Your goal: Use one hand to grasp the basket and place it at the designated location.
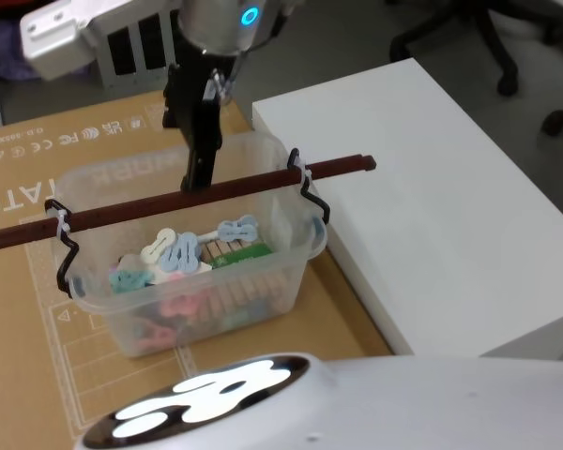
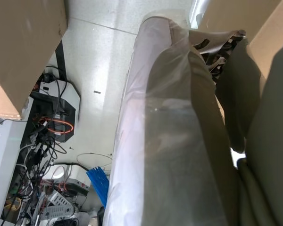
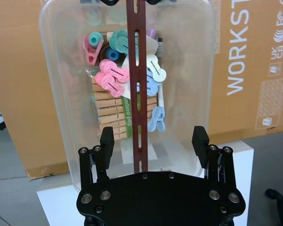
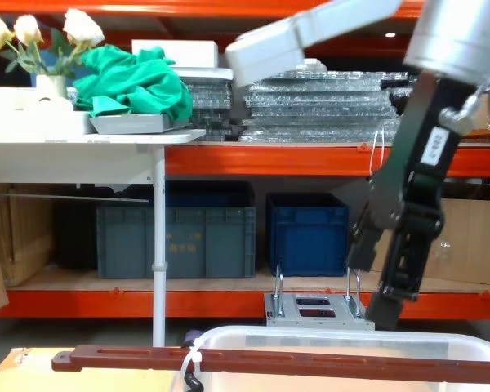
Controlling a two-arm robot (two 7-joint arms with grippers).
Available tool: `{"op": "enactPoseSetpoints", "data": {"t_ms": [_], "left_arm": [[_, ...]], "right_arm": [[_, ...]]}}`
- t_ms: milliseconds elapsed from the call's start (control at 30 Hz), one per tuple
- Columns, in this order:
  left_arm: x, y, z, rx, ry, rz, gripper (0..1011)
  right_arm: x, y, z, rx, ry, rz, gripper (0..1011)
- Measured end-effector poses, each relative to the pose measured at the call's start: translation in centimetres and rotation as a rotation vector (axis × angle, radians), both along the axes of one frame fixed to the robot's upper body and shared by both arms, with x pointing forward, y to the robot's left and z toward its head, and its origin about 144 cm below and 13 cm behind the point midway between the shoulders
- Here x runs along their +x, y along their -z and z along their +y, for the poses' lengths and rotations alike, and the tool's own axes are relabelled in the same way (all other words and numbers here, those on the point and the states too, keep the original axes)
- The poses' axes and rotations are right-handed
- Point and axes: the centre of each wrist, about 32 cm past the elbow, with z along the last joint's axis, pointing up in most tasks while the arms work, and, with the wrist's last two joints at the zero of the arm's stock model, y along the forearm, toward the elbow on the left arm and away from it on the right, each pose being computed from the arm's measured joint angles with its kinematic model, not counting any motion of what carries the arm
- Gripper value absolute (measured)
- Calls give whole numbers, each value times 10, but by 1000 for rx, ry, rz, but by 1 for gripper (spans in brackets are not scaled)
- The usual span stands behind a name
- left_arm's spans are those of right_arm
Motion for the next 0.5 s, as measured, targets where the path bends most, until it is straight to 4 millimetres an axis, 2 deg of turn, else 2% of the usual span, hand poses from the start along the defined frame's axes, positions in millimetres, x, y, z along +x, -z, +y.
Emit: {"op": "enactPoseSetpoints", "data": {"t_ms": [267, 500], "left_arm": [[0, 0, 0, 0, 0, 0, 0], [0, 0, 0, 0, 0, 0, 0]], "right_arm": [[13, 16, 17, -23, -7, 67, 1001], [16, 24, 24, -40, -6, 92, 1001]]}}
